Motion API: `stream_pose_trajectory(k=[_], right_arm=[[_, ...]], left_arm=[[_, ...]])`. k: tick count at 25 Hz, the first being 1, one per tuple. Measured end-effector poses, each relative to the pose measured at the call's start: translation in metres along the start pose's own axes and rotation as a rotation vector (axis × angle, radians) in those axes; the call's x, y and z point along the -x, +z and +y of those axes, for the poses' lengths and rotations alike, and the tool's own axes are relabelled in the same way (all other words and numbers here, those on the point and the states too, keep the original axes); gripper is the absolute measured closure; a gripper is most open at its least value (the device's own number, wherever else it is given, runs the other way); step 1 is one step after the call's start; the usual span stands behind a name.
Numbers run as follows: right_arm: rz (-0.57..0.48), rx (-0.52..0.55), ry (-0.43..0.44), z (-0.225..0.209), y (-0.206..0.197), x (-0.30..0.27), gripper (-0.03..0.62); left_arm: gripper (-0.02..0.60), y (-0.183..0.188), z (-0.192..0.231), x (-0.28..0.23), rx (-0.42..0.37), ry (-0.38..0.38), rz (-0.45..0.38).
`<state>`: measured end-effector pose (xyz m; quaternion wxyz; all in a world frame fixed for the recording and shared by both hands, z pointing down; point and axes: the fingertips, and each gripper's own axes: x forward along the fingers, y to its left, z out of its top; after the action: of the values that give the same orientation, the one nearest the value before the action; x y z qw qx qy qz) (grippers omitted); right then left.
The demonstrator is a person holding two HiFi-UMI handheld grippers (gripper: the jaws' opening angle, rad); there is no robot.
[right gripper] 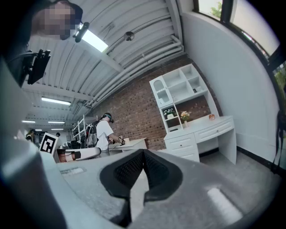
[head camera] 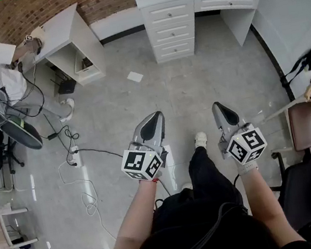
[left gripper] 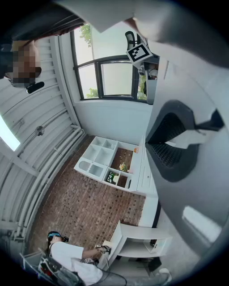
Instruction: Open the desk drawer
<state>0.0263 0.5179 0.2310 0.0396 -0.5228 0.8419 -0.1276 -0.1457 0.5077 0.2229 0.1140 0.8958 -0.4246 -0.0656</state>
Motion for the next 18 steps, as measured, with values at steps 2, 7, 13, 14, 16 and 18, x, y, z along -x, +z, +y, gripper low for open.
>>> stream_pose_trajectory(k=[2,7,13,14,16,18], right_arm=[[0.007,-0.001,-0.002,-0.015,0.002,-0.017,0.592],[0.038,0.000,0.016,-0.054,0.009,-0.067,0.592],[0.083,0.012,0.051,-0.100,0.017,-0.120,0.592],[0.088,0.013,0.056,-0.108,0.018,-0.128,0.592],[0.096,0.014,0.063,-0.125,0.020,-0.143,0.592],[0.102,0.013,0.067,-0.143,0.022,-0.157,0.592]], left_arm=[[0.578,0.000,0.010,-0.020,-0.004,0.007,0.006],[0.578,0.005,0.036,-0.082,0.003,0.020,0.011],[0.578,0.008,0.063,-0.152,0.020,0.047,0.014],[0.578,0.008,0.068,-0.162,0.023,0.053,0.015],[0.578,0.007,0.075,-0.183,0.026,0.063,0.018],[0.578,0.005,0.082,-0.203,0.027,0.071,0.022]])
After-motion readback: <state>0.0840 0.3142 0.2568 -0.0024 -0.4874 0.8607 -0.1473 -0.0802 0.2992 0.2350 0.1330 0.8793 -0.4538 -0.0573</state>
